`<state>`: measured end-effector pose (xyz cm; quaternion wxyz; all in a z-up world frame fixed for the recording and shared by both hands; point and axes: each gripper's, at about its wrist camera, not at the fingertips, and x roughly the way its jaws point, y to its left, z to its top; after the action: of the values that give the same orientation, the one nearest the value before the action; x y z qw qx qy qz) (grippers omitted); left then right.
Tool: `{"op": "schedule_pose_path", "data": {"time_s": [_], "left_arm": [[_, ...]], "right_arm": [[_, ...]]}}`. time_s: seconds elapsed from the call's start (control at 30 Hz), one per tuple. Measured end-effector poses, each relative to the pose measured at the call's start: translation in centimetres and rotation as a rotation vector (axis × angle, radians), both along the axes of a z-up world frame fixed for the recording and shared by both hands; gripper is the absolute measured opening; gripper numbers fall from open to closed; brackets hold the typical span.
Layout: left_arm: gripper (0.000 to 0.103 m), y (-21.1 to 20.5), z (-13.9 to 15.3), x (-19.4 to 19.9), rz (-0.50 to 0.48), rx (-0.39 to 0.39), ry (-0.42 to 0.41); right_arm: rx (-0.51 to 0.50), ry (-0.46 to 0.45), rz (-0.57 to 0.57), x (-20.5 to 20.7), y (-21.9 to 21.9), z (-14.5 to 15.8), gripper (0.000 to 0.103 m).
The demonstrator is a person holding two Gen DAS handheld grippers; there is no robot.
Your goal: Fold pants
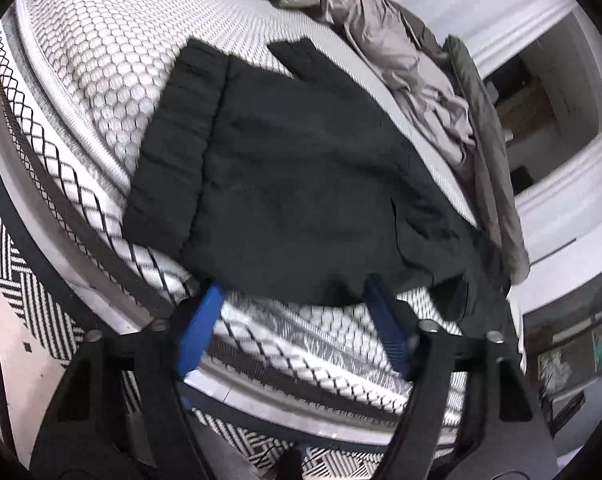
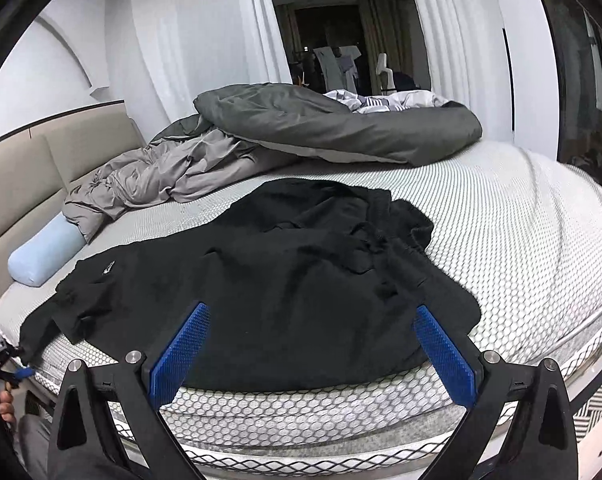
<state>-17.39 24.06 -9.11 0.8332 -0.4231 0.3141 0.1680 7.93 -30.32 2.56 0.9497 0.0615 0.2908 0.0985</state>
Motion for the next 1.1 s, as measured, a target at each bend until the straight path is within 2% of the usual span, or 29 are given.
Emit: {"op": "schedule_pose_path", "data": {"time_s": [0.13, 0.23, 0.27, 0.33, 0.4, 0.47, 0.53, 0.6, 0.7, 0.8, 0.9, 0.97, 1.07, 1.1], "left_arm": [[0.056, 0.6, 2.3, 0.0, 0.066, 0.134, -0.016], [0.056, 0.9, 4.0, 0.5, 0.084, 0.247, -0.015], [0.056, 1.3, 4.0, 1.0, 0.083, 0.262, -0.004], [0.056, 2.8, 3.4, 2.7, 0.073, 0.203, 0.017], [0.045, 3.9, 2.8, 3.2, 0.084, 0.167, 0.017], [0.012, 4.5, 2.7, 3.7, 0.088, 0.184, 0.020], [0.003, 5.3, 3.3, 3.7, 0.095, 0.202, -0.016], [0.002, 6.6, 4.1, 3.8, 0.118, 0.228, -0.046], [0.002, 9.2, 4.5, 3.6, 0.148, 0.225, -0.040], [0.002, 10.7, 4.4, 4.1, 0.138, 0.207, -0.024], [0.002, 10.3, 4.5, 4.5, 0.131, 0.248, 0.012], [0.002, 9.7, 4.5, 4.6, 0.126, 0.268, 0.032], [0.002, 9.3, 4.8, 4.6, 0.118, 0.282, 0.048], [0.002, 9.0, 5.0, 4.2, 0.113, 0.287, 0.052]], "right_arm": [[-0.001, 0.022, -0.012, -0.1, 0.1, -0.9, 0.103], [0.009, 0.043, -0.028, -0.1, -0.3, -1.6, 0.103], [0.018, 0.050, -0.033, 0.0, -0.7, -1.9, 0.103], [0.031, 0.059, -0.045, 0.0, -1.4, -2.4, 0.103], [0.041, 0.065, -0.059, 0.1, -2.1, -2.7, 0.103], [0.063, 0.070, -0.071, 0.1, -3.0, -2.9, 0.103], [0.093, 0.074, -0.094, -0.2, -4.6, -3.1, 0.103], [0.119, 0.090, -0.113, -0.5, -6.0, -3.4, 0.103], [0.175, 0.114, -0.139, -0.9, -8.6, -3.8, 0.103], [0.299, 0.154, -0.118, 0.2, -10.9, -4.8, 0.103], [0.417, 0.207, -0.098, 2.8, -12.1, -5.9, 0.103], [0.509, 0.231, -0.074, 4.7, -12.8, -6.9, 0.095], [0.542, 0.262, -0.116, 7.0, -13.4, -7.9, 0.074], [0.532, 0.257, -0.129, 7.2, -13.5, -7.8, 0.056]]}}
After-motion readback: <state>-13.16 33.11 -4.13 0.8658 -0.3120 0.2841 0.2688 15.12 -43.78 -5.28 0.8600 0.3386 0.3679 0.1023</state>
